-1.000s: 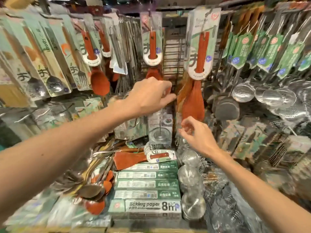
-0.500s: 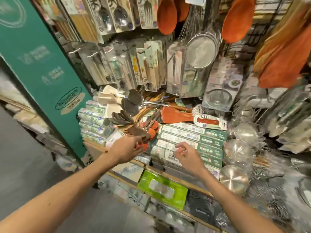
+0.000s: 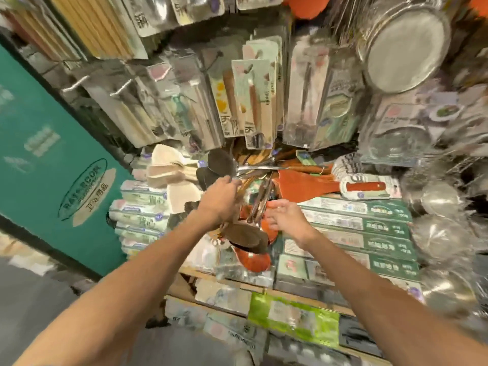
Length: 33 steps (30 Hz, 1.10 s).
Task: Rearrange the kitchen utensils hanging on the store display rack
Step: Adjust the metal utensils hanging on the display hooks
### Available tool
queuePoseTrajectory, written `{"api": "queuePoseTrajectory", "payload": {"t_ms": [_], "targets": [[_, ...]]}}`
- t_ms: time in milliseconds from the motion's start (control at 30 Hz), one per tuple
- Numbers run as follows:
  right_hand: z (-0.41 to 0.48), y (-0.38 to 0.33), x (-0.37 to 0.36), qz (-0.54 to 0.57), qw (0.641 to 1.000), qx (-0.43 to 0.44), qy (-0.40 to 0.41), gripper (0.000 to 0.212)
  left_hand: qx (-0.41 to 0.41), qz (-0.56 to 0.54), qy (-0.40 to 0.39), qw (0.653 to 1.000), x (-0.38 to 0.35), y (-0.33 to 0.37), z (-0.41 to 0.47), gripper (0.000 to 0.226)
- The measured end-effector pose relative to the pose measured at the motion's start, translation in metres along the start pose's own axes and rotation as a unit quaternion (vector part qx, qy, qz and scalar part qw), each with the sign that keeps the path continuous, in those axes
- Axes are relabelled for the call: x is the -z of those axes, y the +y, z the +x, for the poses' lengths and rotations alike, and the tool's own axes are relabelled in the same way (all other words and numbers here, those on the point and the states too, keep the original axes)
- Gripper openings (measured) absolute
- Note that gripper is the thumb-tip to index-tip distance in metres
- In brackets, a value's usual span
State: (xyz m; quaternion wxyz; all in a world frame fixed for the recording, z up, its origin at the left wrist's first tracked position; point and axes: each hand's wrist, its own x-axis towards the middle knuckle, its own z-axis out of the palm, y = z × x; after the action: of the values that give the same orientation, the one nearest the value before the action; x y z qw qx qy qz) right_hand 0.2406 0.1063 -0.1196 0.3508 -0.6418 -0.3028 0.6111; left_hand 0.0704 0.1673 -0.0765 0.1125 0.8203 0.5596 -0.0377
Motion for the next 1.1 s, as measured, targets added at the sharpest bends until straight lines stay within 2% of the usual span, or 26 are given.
{"api": "queuePoseTrajectory", "payload": {"t_ms": [33, 100, 133, 167, 233, 267, 367, 467, 533, 667, 800, 900, 967, 1100], "targets": [[0.016, -0.003, -0.005, 0.007, 1.0, -0.005, 0.0, 0.021, -0.018, 0.014, -0.005, 1.0, -0.003, -0.009, 0.02, 0.046], [0.053, -0.003, -0.014, 0.031, 0.999, -0.002, 0.017, 0.056, -0.058, 0.049, -0.006, 0.997, -0.01, -0.021, 0.058, 0.047], [0.071, -0.004, -0.02, 0.041, 0.998, 0.005, 0.036, 0.063, -0.079, 0.069, 0.0, 0.994, -0.015, -0.025, 0.074, 0.045], [0.083, -0.003, -0.026, 0.051, 0.998, 0.002, 0.034, 0.058, -0.097, 0.087, 0.007, 0.991, -0.02, -0.027, 0.089, 0.042], [0.097, -0.001, -0.035, 0.087, 0.993, -0.013, 0.072, 0.019, -0.124, 0.121, 0.0, 0.985, -0.034, -0.027, 0.114, 0.045], [0.102, 0.001, -0.04, 0.124, 0.987, -0.006, 0.098, 0.014, -0.129, 0.134, -0.008, 0.983, -0.041, -0.027, 0.124, 0.053], [0.116, 0.004, -0.045, 0.196, 0.974, 0.005, 0.113, 0.04, -0.114, 0.174, -0.019, 0.978, -0.06, -0.029, 0.143, 0.072], [0.121, -0.002, -0.047, 0.196, 0.974, -0.001, 0.116, 0.051, -0.112, 0.194, 0.037, 0.974, -0.073, -0.029, 0.149, 0.054], [0.124, -0.005, -0.051, 0.215, 0.971, 0.0, 0.108, 0.053, -0.113, 0.2, 0.047, 0.972, -0.076, -0.028, 0.146, 0.049], [0.129, -0.012, -0.057, 0.256, 0.963, -0.003, 0.084, 0.031, -0.118, 0.2, 0.044, 0.972, -0.075, -0.029, 0.143, 0.053], [0.127, -0.018, -0.062, 0.278, 0.958, -0.001, 0.072, 0.034, -0.13, 0.207, 0.046, 0.969, -0.067, -0.03, 0.138, 0.053], [0.122, -0.024, -0.061, 0.291, 0.954, -0.002, 0.068, 0.017, -0.142, 0.22, 0.052, 0.964, -0.061, -0.035, 0.129, 0.042], [0.117, -0.028, -0.06, 0.305, 0.949, -0.007, 0.079, 0.015, -0.142, 0.224, 0.055, 0.963, -0.059, -0.038, 0.121, 0.036], [0.108, -0.034, -0.059, 0.339, 0.937, -0.01, 0.077, 0.011, -0.136, 0.23, 0.066, 0.961, -0.047, -0.039, 0.106, 0.043]]}}
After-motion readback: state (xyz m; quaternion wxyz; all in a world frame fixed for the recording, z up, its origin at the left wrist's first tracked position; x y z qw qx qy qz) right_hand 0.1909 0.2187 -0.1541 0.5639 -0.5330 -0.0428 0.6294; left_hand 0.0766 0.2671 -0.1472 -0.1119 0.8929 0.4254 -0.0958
